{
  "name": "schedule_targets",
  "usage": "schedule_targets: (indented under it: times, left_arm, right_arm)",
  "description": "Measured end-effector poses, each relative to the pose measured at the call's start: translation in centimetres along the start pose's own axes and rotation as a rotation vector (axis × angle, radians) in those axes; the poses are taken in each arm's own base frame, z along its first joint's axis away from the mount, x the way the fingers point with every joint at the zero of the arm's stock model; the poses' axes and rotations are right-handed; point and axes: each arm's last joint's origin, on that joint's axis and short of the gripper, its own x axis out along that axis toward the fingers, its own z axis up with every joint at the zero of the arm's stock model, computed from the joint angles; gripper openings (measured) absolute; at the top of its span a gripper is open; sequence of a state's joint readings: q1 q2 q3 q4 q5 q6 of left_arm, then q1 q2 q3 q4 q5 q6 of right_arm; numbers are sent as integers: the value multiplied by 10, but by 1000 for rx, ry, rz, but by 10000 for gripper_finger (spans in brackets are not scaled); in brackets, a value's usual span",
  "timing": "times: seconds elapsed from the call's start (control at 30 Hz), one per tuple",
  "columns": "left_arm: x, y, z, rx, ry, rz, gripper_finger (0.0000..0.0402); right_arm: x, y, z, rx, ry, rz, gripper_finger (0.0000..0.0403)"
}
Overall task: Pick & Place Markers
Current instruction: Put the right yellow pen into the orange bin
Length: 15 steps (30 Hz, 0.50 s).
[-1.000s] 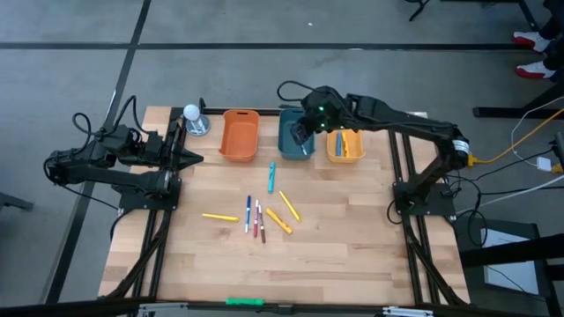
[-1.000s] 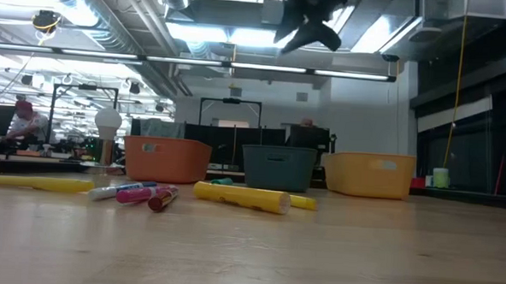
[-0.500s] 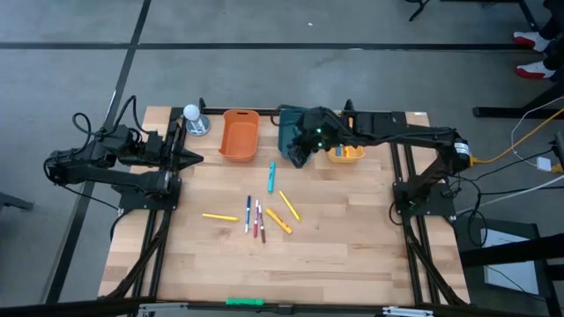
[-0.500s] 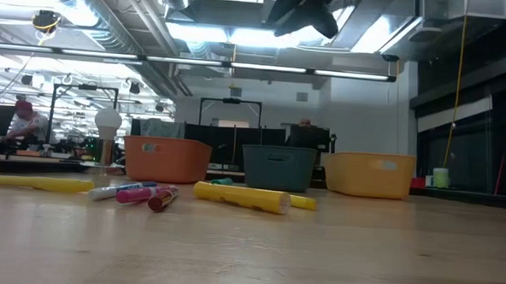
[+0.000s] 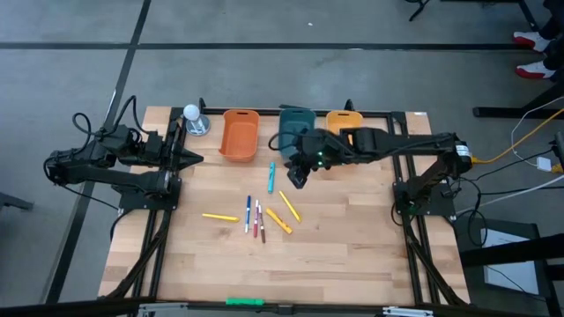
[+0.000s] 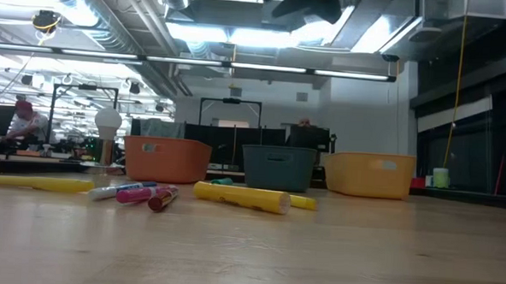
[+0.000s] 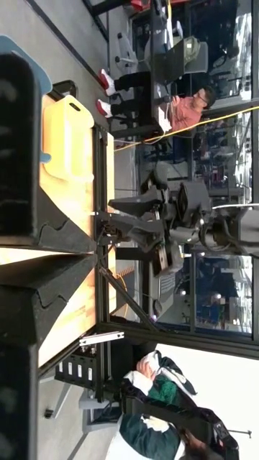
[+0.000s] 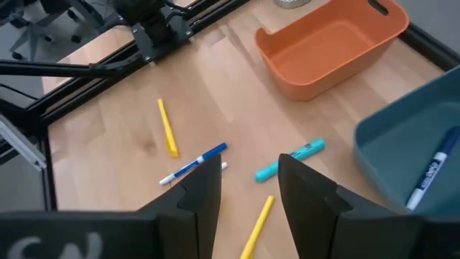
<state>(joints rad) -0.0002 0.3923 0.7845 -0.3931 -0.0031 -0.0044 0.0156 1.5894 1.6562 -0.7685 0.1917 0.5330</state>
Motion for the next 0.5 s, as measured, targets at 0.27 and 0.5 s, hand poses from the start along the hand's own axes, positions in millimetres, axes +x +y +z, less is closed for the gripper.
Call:
schedule_targets:
  times: [0.27, 0.5]
  left_arm:
    - [0, 0, 0, 0, 0, 0, 8]
    - [0, 0, 0, 0, 0, 0, 13]
  right_arm:
    - [-1, 6, -4, 24, 7, 16, 138]
    - [1, 6, -5, 63, 19, 8, 138]
